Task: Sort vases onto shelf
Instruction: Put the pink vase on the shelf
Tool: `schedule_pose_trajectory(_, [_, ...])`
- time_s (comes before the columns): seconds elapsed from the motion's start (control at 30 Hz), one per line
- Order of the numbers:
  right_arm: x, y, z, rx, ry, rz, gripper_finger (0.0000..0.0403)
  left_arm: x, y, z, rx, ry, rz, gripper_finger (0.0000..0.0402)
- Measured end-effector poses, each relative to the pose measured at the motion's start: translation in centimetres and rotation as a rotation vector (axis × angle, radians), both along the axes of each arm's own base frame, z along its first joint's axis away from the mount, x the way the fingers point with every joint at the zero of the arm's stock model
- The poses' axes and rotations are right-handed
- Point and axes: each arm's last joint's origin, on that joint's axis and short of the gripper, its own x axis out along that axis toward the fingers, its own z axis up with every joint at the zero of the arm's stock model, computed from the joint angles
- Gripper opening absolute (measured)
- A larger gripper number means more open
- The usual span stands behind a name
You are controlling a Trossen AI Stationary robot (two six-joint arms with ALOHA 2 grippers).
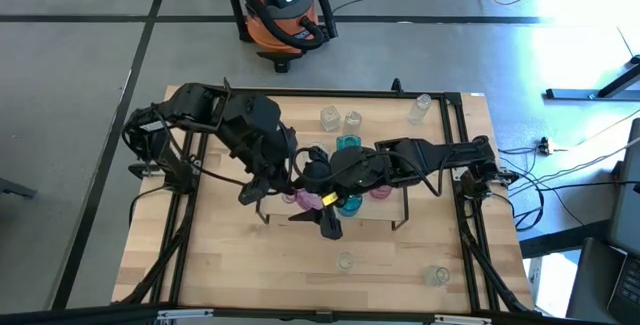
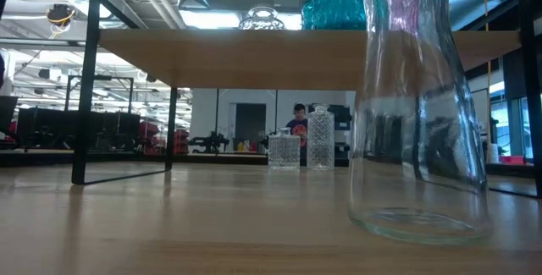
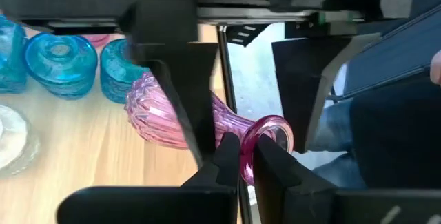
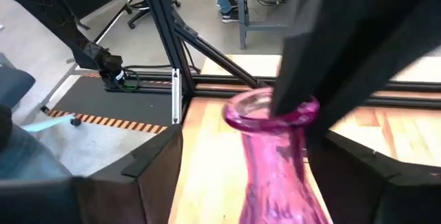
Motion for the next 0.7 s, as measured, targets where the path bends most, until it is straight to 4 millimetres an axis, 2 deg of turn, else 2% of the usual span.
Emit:
schedule_pose_trajectory(0.17, [-0.1, -0.1, -0.3, -0.01, 0.031, -0.01, 0.0227, 0.2, 0.4, 0.1, -0.019, -0.015, -0.006, 0.0012])
schedule_pose_trajectory(0.33, [0.4, 0.0, -1.3, -0.018, 0.085, -0.021, 0.0125, 0.6, 0.3, 0.3, -0.046, -0.047, -0.013, 0.0012])
schedule_pose_trajectory(0.63, [0.5, 0.0, -1.3, -0.018, 0.075, -0.022, 0.0123, 0.7, 0.1, 0.3, -0.077, -0.033, -0.008, 0.0012])
schedule_pose_trajectory(0.7, [0.5, 0.0, -1.3, -0.023, 0.073, -0.032, 0.0123, 0.8, 0.1, 0.3, -0.084, -0.034, 0.003, 0.0028])
